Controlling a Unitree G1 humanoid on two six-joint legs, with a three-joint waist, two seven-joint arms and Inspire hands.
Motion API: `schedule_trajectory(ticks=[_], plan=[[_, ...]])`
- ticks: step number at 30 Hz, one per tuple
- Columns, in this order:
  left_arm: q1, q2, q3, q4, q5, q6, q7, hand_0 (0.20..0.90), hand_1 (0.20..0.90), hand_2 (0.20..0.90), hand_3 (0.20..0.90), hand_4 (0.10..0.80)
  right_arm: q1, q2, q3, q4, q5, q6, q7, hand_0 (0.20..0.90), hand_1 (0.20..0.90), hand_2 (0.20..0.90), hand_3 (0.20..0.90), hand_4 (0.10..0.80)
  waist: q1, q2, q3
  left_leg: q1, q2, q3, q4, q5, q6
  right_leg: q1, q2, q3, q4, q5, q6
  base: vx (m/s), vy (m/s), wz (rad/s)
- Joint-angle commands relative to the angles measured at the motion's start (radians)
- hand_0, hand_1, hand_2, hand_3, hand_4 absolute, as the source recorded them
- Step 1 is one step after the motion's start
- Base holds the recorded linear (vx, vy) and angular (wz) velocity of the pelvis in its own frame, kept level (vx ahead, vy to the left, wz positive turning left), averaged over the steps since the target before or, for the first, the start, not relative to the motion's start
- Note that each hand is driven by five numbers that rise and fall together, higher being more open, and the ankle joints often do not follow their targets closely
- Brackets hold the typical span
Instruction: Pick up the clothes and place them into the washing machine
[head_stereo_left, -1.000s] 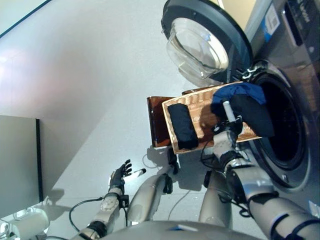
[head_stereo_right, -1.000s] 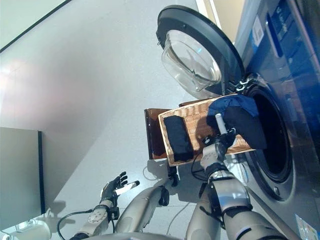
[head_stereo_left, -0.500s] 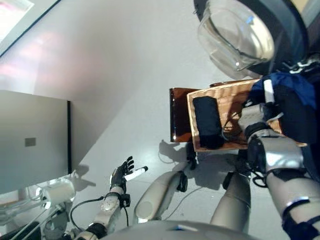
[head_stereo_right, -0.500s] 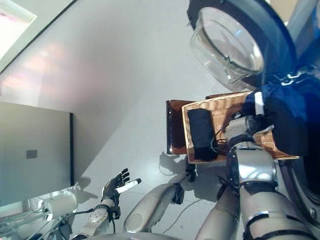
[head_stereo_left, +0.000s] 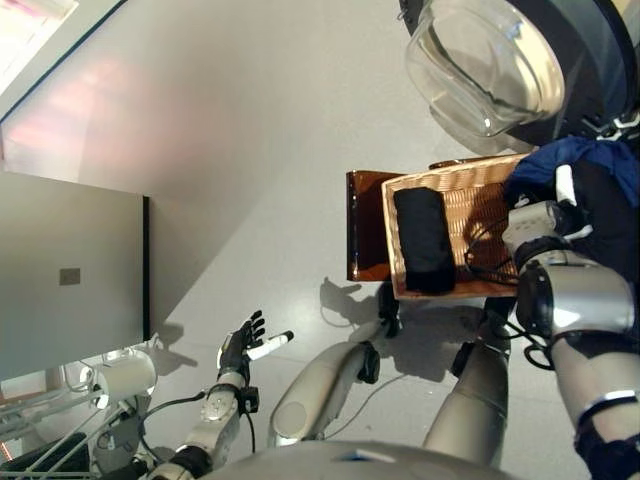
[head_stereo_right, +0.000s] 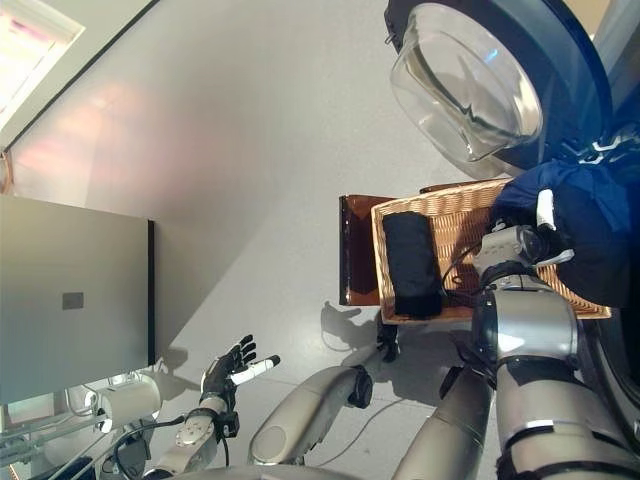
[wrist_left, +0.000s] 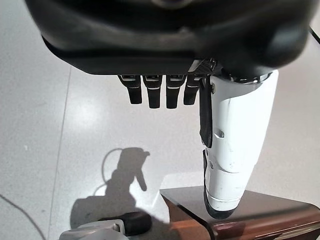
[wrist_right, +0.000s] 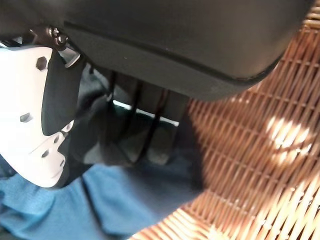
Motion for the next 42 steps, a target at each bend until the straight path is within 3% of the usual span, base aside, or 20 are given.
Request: schedule_trajectory(ticks=[1, 3, 7, 9, 10, 15, 21, 27, 30, 31, 33, 34, 38, 40, 41, 42], plan=[[0.002, 0.082, 0.052, 0.062, -0.019, -0.031, 0.033, 0.9, 0.9, 0.9, 0.9, 0.8, -0.141, -0.146, 0.121, -0.177, -0.143, -0.113, 0.053, 0.2, 0.2, 0.2, 0.2, 0.3, -0.002, 0.008, -0.027, -0.037, 0.028, -0.018, 0.052, -0.04, -0.103, 0.105, 0.046, 0.012, 0.064, -0.172, -0.032, 0.0, 0.0, 0.0], [0.005, 0.083, 0.057, 0.061, -0.02, -0.034, 0.033, 0.9, 0.9, 0.9, 0.9, 0.8, -0.137, -0.163, 0.118, -0.208, -0.162, -0.123, 0.033, 0.2, 0.2, 0.2, 0.2, 0.3, -0.005, 0.011, -0.029, -0.031, 0.03, -0.017, 0.051, -0.041, -0.104, 0.113, 0.046, 0.014, 0.06, -0.171, -0.031, 0.0, 0.0, 0.0], [0.028, 0.104, 0.082, 0.015, -0.015, -0.059, 0.041, 0.9, 0.9, 0.9, 0.9, 0.8, -0.144, -0.285, 0.133, -0.405, -0.374, -0.173, -0.128, 0.2, 0.2, 0.2, 0.2, 0.3, -0.025, 0.03, -0.044, -0.011, 0.027, -0.009, 0.046, -0.041, -0.105, 0.132, 0.046, 0.024, 0.046, -0.168, -0.026, -0.003, 0.015, -0.07], [0.031, 0.106, 0.083, 0.005, -0.009, -0.062, 0.045, 0.9, 0.9, 0.9, 0.9, 0.8, -0.143, -0.303, 0.136, -0.451, -0.427, -0.166, -0.161, 0.2, 0.2, 0.2, 0.2, 0.3, -0.029, 0.034, -0.046, -0.006, 0.026, -0.007, 0.045, -0.042, -0.105, 0.133, 0.046, 0.026, 0.048, -0.169, -0.026, 0.005, 0.019, -0.1], [0.04, 0.12, 0.082, -0.013, -0.001, -0.07, 0.048, 0.9, 0.9, 0.9, 0.9, 0.8, -0.194, -0.391, 0.171, -0.517, -0.527, -0.158, -0.231, 0.2, 0.2, 0.2, 0.2, 0.3, -0.038, 0.035, -0.057, 0.002, 0.024, -0.005, 0.044, -0.042, -0.106, 0.138, 0.043, 0.032, 0.047, -0.17, -0.025, 0.018, 0.034, -0.06], [0.051, 0.132, 0.073, -0.045, 0.0, -0.082, 0.064, 0.9, 0.9, 0.9, 0.9, 0.8, -0.292, -0.503, 0.223, -0.676, -0.707, -0.134, -0.385, 0.2, 0.2, 0.2, 0.2, 0.3, -0.068, 0.057, -0.065, 0.019, 0.012, 0.008, 0.031, -0.044, -0.104, 0.135, 0.048, 0.054, 0.055, -0.17, -0.021, 0.009, 0.04, -0.03], [0.035, 0.111, 0.068, -0.051, -0.004, -0.082, 0.072, 0.9, 0.9, 0.9, 0.9, 0.8, -0.189, -0.42, 0.142, -0.622, -0.744, -0.083, -0.425, 0.2, 0.2, 0.2, 0.2, 0.3, -0.071, 0.094, -0.083, 0.044, 0.005, 0.019, 0.017, -0.04, -0.099, 0.141, 0.042, 0.068, 0.055, -0.173, -0.017, 0.001, 0.016, -0.11], [0.051, 0.084, 0.054, -0.023, -0.007, -0.069, 0.059, 0.9, 0.9, 0.9, 0.9, 0.8, -0.072, -0.385, 0.007, -0.601, -0.662, -0.134, -0.456, 0.2, 0.2, 0.2, 0.2, 0.3, -0.09, 0.124, -0.079, 0.065, 0.0, 0.009, 0.009, -0.036, -0.101, 0.17, 0.041, 0.054, 0.062, -0.186, -0.021, -0.012, -0.01, 0.01], [0.057, 0.082, 0.05, -0.008, 0.0, -0.061, 0.065, 0.9, 0.9, 0.9, 0.9, 0.8, -0.014, -0.368, -0.03, -0.605, -0.655, -0.141, -0.449, 0.2, 0.2, 0.2, 0.2, 0.3, -0.096, 0.122, -0.078, 0.069, 0.001, 0.01, 0.002, -0.034, -0.101, 0.171, 0.043, 0.052, 0.057, -0.182, -0.02, -0.012, 0.0, 0.05], [0.063, 0.079, 0.048, 0.0, 0.008, -0.054, 0.061, 0.9, 0.9, 0.9, 0.9, 0.8, 0.013, -0.352, -0.01, -0.554, -0.648, -0.112, -0.396, 0.2, 0.2, 0.2, 0.2, 0.3, -0.094, 0.114, -0.079, 0.072, 0.001, 0.016, -0.001, -0.035, -0.099, 0.17, 0.045, 0.055, 0.053, -0.176, -0.019, 0.0, 0.0, 0.0], [0.06, 0.077, 0.058, 0.018, 0.024, -0.048, 0.058, 0.9, 0.9, 0.9, 0.9, 0.8, 0.01, -0.348, 0.075, -0.429, -0.665, -0.045, -0.299, 0.768, 0.768, 0.768, 0.768, 0.706, -0.095, 0.096, -0.078, 0.073, 0.007, 0.025, 0.002, -0.037, -0.098, 0.168, 0.051, 0.062, 0.046, -0.163, -0.018, 0.0, 0.0, 0.0], [0.053, 0.075, 0.066, 0.023, 0.029, -0.043, 0.051, 0.9, 0.9, 0.9, 0.9, 0.8, 0.004, -0.342, 0.124, -0.359, -0.656, -0.018, -0.222, 0.9, 0.9, 0.9, 0.9, 0.8, -0.096, 0.086, -0.076, 0.072, 0.011, 0.03, 0.003, -0.037, -0.097, 0.168, 0.054, 0.066, 0.042, -0.158, -0.019, 0.0, 0.0, 0.0], [0.032, 0.062, 0.089, 0.049, 0.034, -0.031, 0.032, 0.9, 0.9, 0.9, 0.9, 0.8, 0.017, -0.265, 0.212, -0.247, -0.592, 0.007, -0.063, 0.9, 0.9, 0.9, 0.9, 0.8, -0.105, 0.055, -0.065, 0.077, 0.022, 0.04, 0.007, -0.036, -0.101, 0.182, 0.063, 0.064, 0.023, -0.146, -0.021, -0.014, -0.044, -0.1], [0.015, 0.045, 0.101, 0.073, 0.018, -0.011, 0.003, 0.9, 0.9, 0.9, 0.9, 0.8, 0.104, -0.143, 0.18, -0.224, -0.416, -0.013, 0.059, 0.9, 0.9, 0.9, 0.9, 0.8, -0.113, 0.014, -0.06, 0.092, 0.033, 0.034, 0.008, -0.037, -0.103, 0.212, 0.074, 0.054, 0.006, -0.143, -0.026, 0.009, -0.095, -0.19], [0.016, 0.048, 0.101, 0.074, 0.018, -0.011, 0.003, 0.9, 0.9, 0.9, 0.9, 0.8, 0.108, -0.142, 0.177, -0.225, -0.415, -0.014, 0.06, 0.9, 0.9, 0.9, 0.9, 0.8, -0.113, 0.012, -0.06, 0.093, 0.033, 0.033, 0.008, -0.037, -0.103, 0.214, 0.073, 0.054, 0.005, -0.143, -0.026, 0.047, -0.104, -0.2], [0.001, 0.039, 0.121, 0.124, 0.002, 0.006, -0.014, 0.9, 0.9, 0.9, 0.9, 0.8, 0.163, -0.072, 0.152, -0.188, -0.335, -0.005, 0.127, 0.9, 0.9, 0.9, 0.9, 0.8, -0.114, -0.018, -0.063, 0.106, 0.039, 0.029, 0.008, -0.04, -0.104, 0.237, 0.08, 0.047, -0.01, -0.14, -0.026, 0.033, -0.052, -0.14]])
